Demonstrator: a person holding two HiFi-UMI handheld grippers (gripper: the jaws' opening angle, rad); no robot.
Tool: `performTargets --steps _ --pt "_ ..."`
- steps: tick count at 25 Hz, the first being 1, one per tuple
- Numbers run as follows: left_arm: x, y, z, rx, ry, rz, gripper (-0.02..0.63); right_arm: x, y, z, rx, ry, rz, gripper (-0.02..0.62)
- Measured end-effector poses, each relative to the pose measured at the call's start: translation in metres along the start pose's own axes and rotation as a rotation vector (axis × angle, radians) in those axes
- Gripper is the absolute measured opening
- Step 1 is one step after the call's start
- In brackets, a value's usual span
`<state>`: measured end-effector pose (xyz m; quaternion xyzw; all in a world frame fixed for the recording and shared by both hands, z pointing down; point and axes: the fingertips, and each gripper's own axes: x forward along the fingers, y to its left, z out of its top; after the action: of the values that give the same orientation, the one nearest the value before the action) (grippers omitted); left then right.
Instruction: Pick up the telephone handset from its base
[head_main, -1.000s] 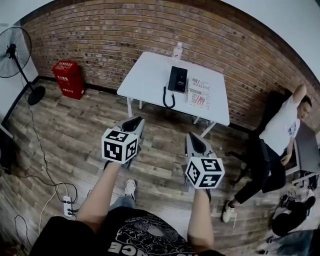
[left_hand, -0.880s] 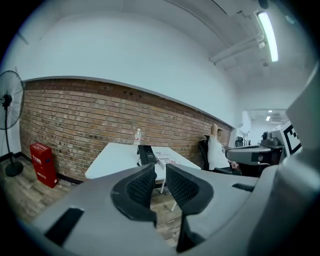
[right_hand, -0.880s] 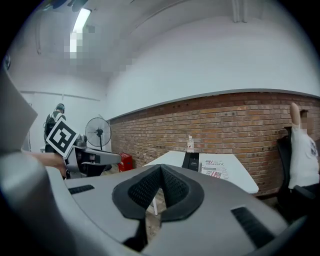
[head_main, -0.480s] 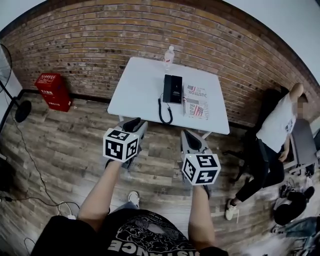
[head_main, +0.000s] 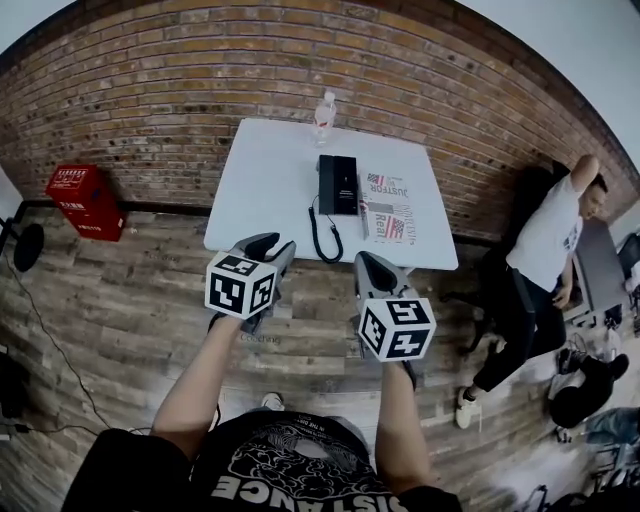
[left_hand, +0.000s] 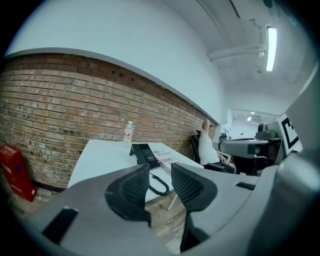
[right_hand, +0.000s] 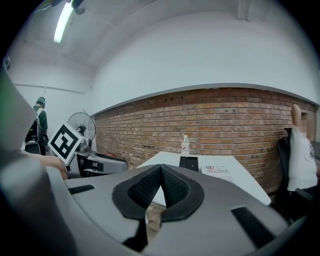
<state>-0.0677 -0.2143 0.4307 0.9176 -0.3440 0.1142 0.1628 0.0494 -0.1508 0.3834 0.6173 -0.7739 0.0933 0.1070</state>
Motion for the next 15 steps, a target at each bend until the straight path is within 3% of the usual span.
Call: performTargets --steps 10,15 --pt "0.047 0.011 0.0 -0.078 0.024 -0.093 0.127 0.021 -0.028 -0.004 0.008 0.014 -0.063 0.0" --pt "0.076 0.018 0.002 -0.112 0.042 -0.124 0.135 0.041 -0.041 -0.009 0.019 0.011 -0.055 0.0"
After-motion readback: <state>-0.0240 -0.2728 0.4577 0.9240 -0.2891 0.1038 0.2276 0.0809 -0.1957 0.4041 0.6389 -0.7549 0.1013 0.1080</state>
